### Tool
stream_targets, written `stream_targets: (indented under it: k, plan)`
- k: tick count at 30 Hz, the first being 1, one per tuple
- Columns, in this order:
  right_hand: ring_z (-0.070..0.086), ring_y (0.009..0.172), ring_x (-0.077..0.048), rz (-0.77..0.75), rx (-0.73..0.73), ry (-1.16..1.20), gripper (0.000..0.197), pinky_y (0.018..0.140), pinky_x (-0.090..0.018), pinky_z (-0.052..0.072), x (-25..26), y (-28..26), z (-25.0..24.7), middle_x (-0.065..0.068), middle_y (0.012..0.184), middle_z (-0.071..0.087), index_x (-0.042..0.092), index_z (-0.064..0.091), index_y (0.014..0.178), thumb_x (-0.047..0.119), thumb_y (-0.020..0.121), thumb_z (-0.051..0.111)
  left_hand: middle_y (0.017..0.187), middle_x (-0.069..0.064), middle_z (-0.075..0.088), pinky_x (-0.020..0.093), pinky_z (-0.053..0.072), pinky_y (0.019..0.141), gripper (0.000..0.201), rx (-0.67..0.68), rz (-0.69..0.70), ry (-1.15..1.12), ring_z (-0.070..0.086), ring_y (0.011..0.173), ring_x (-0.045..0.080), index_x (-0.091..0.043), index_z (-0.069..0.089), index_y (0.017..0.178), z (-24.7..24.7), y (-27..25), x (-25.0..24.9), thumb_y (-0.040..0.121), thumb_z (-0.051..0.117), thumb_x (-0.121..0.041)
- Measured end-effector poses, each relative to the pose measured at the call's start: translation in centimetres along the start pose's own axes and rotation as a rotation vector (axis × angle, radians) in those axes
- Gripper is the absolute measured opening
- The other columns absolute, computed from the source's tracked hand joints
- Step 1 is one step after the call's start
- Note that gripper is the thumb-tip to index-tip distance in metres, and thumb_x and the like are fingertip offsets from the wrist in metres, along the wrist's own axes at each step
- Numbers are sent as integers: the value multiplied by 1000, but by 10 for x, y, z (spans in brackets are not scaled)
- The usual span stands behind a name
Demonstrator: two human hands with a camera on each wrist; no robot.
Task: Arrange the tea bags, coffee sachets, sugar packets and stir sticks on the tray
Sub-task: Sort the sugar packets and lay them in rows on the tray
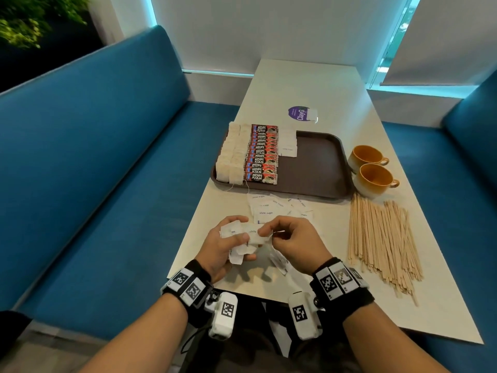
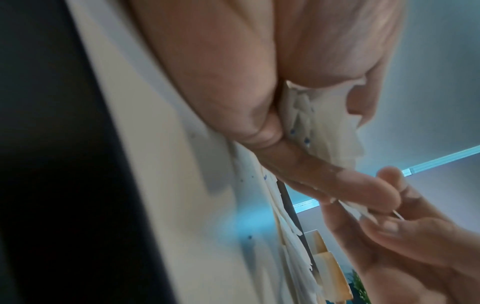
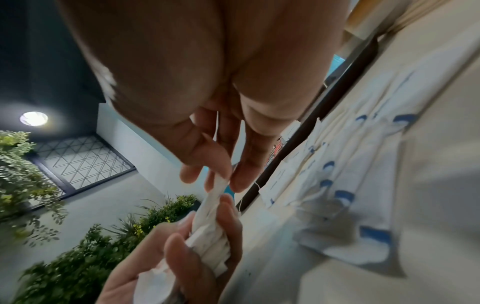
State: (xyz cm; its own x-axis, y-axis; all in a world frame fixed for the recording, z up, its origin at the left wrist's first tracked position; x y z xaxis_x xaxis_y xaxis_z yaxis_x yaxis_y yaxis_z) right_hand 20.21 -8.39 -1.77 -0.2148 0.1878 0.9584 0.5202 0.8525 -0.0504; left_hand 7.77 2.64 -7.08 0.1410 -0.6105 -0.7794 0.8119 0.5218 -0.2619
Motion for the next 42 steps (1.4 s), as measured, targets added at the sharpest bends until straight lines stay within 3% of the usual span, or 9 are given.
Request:
stream_targets:
  k: [3,6,8,12,20,25,36,39,42]
  plan:
    - [73,94,-18,23,-93,26,42,85,-43,61,-4,0,-5,2,101,76,21,77,81,-15,77,55,112,22,64,40,61,54,48,-1,23,-3,71,89,35,-8,59,119,0,1,0,74,70,6]
    - [71,85,-13,83,-186,48,21,73,-30,60,-8,-2,-12,0,104,71,23,73,85,2,82,72,113,23,64,42,62,58,48,-3,38,-6,71,93,38,-7,58,117,-1,1,0,74,70,8]
    - [72,80,-21,126,-143,94,16,74,-34,62,-11,-2,-10,-6,102,71,20,73,89,7,82,80,113,24,64,44,62,61,48,1,46,-10,71,94,40,-6,57,118,-1,2,-1,74,70,8]
    - [71,75,-26,168,-64,180,15,81,-41,63,-13,-3,-4,-23,93,72,9,77,91,-4,83,78,111,21,66,45,63,63,49,14,44,-7,70,96,42,-7,59,118,-1,2,0,74,73,9]
    - [72,77,-29,244,-126,259,20,80,-39,64,-18,-4,-8,-23,93,75,6,79,96,-8,81,78,115,23,65,41,63,66,52,43,66,-8,68,102,40,-7,60,114,1,2,1,69,70,18]
    - [74,76,-29,253,-78,281,24,82,-44,63,-16,-5,-5,-18,91,77,7,78,99,-7,81,79,112,23,66,41,62,63,44,27,35,-10,69,96,37,-5,57,115,3,2,0,75,73,6]
    - [67,70,-23,270,-43,296,27,69,-31,61,-20,-4,0,-20,97,75,8,78,101,-9,80,78,98,15,70,35,60,57,45,27,46,40,70,82,30,-6,57,114,3,0,-2,74,72,8]
    - [70,75,-25,235,-21,261,33,76,-35,63,-20,-3,-2,-12,95,73,12,79,104,-10,79,79,95,18,67,35,58,54,30,-16,13,54,68,78,29,-7,59,108,4,-1,-1,82,73,-9]
    - [72,79,-26,198,32,210,36,79,-37,63,-15,-2,-5,-15,99,73,13,79,105,-10,77,80,85,15,62,32,55,50,22,-47,19,115,64,68,24,-6,57,97,4,-1,-2,85,70,-19]
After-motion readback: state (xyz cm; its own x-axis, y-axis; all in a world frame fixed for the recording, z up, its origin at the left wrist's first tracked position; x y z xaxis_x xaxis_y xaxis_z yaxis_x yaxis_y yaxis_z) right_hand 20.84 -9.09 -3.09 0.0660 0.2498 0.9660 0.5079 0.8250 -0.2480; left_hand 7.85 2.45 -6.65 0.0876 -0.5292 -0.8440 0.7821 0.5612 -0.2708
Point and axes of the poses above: each hand's wrist, its own y-axis towards the middle knuckle, its own z-axis out of the palm, x = y × z, the point moved 7 cm from there along y, towards the middle knuckle
